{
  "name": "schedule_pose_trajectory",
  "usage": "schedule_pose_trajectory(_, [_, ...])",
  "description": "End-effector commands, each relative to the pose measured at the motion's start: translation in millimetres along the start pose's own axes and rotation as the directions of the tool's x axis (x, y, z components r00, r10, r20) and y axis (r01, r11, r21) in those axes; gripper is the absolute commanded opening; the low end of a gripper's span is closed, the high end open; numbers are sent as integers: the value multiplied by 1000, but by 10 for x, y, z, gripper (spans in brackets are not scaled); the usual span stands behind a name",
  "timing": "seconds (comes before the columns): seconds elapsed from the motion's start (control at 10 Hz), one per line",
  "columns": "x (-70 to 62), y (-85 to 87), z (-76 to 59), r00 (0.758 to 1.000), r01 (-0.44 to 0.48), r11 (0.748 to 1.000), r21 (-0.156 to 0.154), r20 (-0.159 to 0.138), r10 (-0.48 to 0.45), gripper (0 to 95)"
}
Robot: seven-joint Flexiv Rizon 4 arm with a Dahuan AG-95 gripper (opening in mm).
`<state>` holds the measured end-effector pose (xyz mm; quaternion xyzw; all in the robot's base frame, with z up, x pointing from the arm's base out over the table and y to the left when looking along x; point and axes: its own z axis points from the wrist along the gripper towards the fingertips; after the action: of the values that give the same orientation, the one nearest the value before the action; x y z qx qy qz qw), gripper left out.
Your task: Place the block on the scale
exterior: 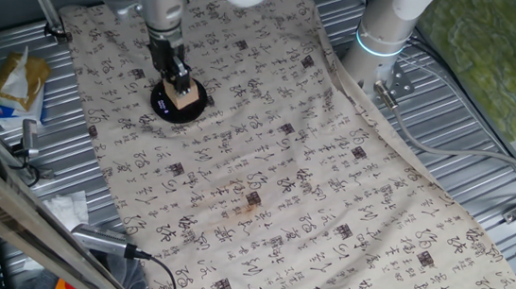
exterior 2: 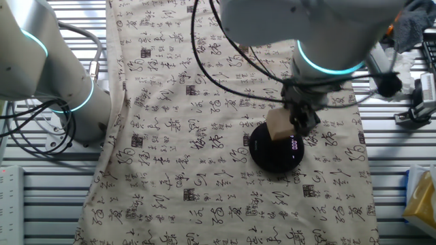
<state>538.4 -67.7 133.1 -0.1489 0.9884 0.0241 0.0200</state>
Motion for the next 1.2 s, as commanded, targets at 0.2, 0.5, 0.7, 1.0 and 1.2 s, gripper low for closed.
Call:
schedule_pose_trajectory(0.2, [-15, -111, 3, 1000, 20, 1000, -10, 3, -20, 0])
schedule_pose_trajectory(0.5, [-10, -145, 29, 1000, 24, 1000, -12, 12, -24, 0])
schedule_pose_trajectory(0.7, [-7, -164, 66, 999, 34, 999, -12, 19, -33, 0])
schedule_pose_trajectory(1.0, [-9, -185, 157, 999, 47, 999, -7, 18, -47, 0])
schedule_pose_trajectory(1.2, [-11, -197, 222, 998, 51, 999, -4, 20, -51, 0])
